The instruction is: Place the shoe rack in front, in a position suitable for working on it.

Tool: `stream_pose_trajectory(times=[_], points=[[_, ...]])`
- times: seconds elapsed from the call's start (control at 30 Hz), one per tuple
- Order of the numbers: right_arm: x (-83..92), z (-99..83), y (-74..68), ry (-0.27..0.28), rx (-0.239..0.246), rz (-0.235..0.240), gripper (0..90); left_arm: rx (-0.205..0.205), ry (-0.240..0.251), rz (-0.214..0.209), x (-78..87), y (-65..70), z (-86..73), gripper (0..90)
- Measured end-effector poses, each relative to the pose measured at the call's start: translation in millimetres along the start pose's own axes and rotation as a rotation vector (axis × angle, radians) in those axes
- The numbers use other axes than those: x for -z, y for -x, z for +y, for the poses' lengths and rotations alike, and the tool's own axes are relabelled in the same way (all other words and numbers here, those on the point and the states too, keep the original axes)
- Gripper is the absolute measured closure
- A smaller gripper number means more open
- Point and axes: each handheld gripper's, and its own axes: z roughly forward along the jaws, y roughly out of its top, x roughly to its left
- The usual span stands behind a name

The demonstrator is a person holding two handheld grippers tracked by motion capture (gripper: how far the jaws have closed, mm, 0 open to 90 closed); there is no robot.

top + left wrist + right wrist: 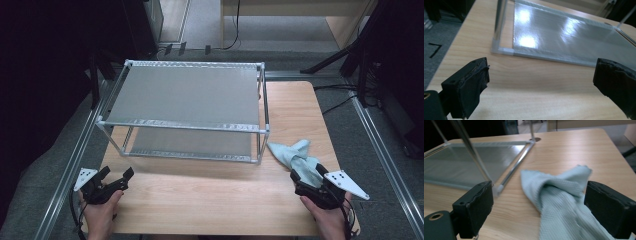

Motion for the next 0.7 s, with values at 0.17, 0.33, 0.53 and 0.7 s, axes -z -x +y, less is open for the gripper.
stream_pose_trajectory(times=[0.17, 0.33, 0.53, 0.7], points=[[-15.7, 14.3, -18.8, -0.003, 0.047, 0.077, 8.8, 0.02, 0.017, 0.011, -9.9, -2.6, 7.6, 0.3], [-38.4, 24.2, -48.9, -0.03, 0.102, 0.168, 8.9, -0.007, 0.066, 0.041, -23.4, -2.3, 26.5, 3.2], [-63.0, 29.0, -74.2, -0.086, 0.135, 0.193, 15.9, -0.037, 0.119, 0.103, -26.1, -3.9, 40.5, 17.8], [-74.4, 27.6, -83.3, -0.105, 0.105, 0.158, 41.1, -0.047, 0.155, 0.154, -24.3, -11.1, 41.7, 42.7]])
